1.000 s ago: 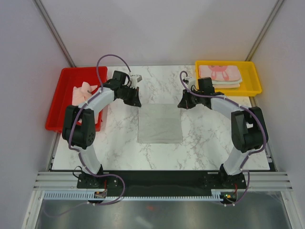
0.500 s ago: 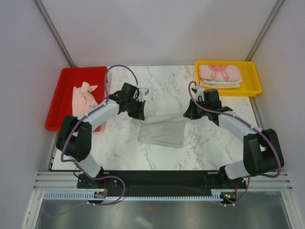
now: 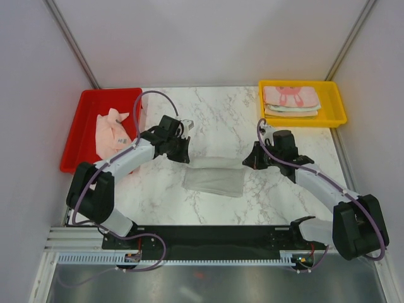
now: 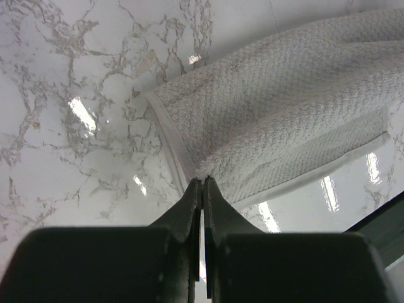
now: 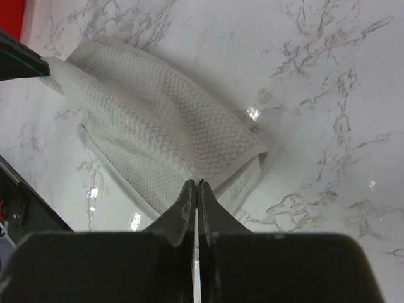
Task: Fold and stack the towels
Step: Fold the towel
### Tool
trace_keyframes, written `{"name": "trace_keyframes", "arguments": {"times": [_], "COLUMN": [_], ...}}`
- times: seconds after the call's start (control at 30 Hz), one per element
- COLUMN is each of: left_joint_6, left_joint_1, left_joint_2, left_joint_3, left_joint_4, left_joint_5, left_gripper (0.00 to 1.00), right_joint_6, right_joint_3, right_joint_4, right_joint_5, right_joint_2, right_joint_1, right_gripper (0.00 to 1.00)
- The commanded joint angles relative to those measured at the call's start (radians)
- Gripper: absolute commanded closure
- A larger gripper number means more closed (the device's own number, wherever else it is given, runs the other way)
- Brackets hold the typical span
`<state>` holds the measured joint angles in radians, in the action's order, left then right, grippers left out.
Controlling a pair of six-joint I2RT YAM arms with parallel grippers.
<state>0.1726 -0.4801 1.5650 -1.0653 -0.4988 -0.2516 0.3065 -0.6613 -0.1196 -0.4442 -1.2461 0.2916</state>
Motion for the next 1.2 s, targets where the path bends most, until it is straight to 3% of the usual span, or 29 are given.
{"name": "trace_keyframes", "arguments": {"times": [0.0,0.33,0.97,1.17], "left_joint_6": [0.062,0.157,0.248,0.275], "left_joint_1": [-0.008,-0.063,-0.127,-0.129], "left_joint_2": [-0.066,-0.065,-0.082,-0.089], "left_joint_3": [0.025,0.096,0.186,0.191], "left_joint_4": [0.008,-0.003,-0.010,-0.012], "left_joint_5": [0.040,0.113,0.210,0.238], "left_gripper": [0.98,0.98,0.98,0.89], "right_joint_6": [0.055,0.118,0.175,0.189], "right_joint_3": [0.034,0.149,0.299,0.313], "right_joint_4": [0.032,0.037,0.093,0.095], "right_joint_5": [-0.017,0.018,0.007,-0.019], "right_joint_2": [0.040,0.155,0.220,0.237], "right_joint_1": [0.017,0.081,0.113,0.124], "right_gripper": [1.00,1.00,1.00,0.94]}}
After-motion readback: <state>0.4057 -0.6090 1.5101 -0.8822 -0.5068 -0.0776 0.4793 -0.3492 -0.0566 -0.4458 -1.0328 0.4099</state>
